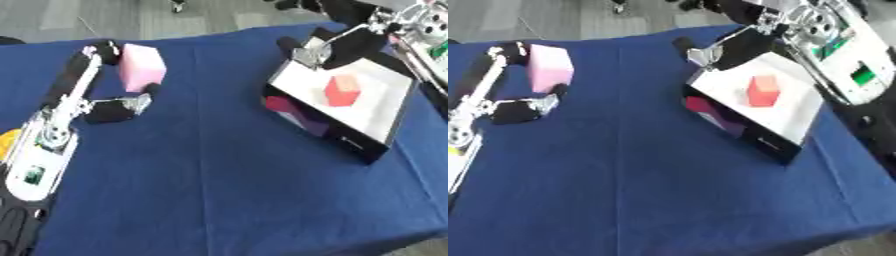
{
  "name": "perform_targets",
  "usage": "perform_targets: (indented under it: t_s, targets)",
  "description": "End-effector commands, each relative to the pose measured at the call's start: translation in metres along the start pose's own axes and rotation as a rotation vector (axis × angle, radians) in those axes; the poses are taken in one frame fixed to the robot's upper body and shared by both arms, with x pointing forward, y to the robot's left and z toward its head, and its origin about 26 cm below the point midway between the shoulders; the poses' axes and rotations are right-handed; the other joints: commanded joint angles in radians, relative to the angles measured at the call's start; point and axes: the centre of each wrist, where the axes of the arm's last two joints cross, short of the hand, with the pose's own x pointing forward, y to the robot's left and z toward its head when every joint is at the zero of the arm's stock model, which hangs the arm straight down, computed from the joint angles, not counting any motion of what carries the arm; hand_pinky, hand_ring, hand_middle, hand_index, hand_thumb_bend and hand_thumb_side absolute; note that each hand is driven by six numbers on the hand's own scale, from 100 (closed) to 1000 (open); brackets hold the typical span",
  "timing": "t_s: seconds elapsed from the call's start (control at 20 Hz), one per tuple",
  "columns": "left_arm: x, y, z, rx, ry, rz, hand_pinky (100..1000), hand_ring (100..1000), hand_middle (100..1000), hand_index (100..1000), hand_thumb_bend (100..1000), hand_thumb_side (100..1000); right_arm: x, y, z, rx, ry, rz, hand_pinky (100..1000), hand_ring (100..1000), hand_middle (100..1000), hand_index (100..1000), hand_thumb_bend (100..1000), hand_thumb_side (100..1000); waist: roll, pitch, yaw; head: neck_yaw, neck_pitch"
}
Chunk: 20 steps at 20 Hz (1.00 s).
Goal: Pick up the objects with one hand, pass them to the other hand, and then place them into the box on the other side of the table.
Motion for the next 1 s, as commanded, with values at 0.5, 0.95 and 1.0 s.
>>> perform_targets:
  t_s: [0.5,0.95,1.0]
  targets:
    - [0.016,-0.003,-0.014,0.009,-0.068,-0.029,776,695,659,540,100,305,0.007,-0.004,-0.007,0.082,0.002,0.04,998,1000,1000,1000,100,100,-0.005,-0.02,0.011,-0.021,0.006]
    - [0.026,-0.01,-0.021,0.003,-0.114,-0.042,777,695,659,539,100,291,0.01,0.0,-0.013,0.105,0.006,0.042,1000,1000,1000,1000,100,100,-0.006,-0.011,0.021,-0.029,0.006]
    - [0.026,-0.01,-0.021,0.003,-0.115,-0.041,777,695,659,539,100,291,0.01,0.0,-0.013,0.108,0.005,0.046,1000,1000,1000,1000,100,100,-0.006,-0.011,0.021,-0.03,0.006]
